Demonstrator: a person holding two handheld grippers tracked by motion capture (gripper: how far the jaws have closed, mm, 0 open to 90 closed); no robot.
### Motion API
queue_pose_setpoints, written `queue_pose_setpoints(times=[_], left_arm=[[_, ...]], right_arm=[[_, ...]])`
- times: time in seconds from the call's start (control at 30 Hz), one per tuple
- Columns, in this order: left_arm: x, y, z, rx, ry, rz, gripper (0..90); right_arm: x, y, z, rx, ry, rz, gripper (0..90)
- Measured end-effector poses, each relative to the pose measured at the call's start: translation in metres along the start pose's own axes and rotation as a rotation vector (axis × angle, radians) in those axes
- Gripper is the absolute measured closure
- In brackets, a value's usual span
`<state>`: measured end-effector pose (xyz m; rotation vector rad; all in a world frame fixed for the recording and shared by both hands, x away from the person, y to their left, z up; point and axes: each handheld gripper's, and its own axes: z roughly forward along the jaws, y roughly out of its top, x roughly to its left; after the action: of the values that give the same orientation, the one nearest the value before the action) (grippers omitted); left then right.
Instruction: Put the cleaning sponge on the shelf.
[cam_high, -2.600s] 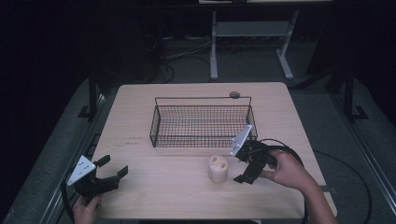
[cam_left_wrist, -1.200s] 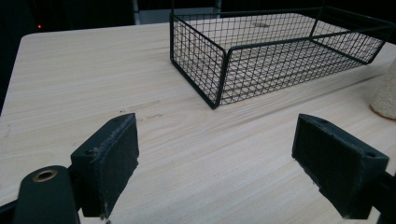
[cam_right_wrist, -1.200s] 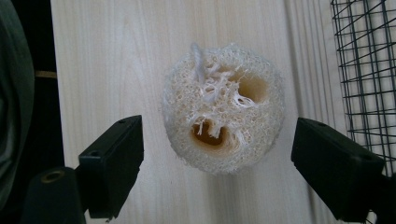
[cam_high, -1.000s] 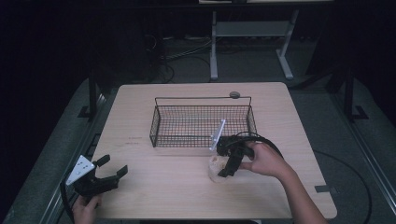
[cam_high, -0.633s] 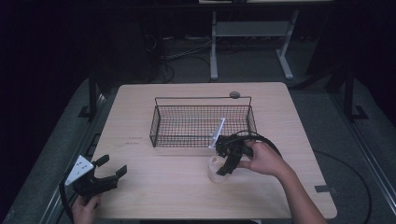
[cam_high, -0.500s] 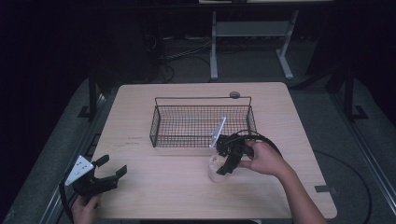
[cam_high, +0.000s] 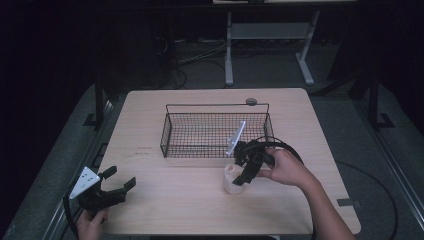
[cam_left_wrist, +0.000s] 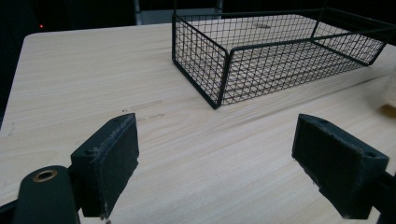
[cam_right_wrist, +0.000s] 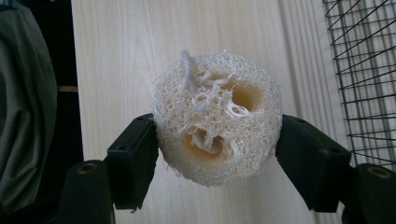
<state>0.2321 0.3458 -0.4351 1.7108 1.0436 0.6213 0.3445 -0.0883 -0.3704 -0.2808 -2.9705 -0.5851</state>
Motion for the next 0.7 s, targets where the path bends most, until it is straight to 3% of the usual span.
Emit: queue_pose_setpoints(times=[0.7], left_arm=[[0.001,0.0,0.0,0.003,0.002,0.001,13.9]], right_arm=[[-0.012,0.016,-0.034,-0.017,-0.029,-0.017,30.0]])
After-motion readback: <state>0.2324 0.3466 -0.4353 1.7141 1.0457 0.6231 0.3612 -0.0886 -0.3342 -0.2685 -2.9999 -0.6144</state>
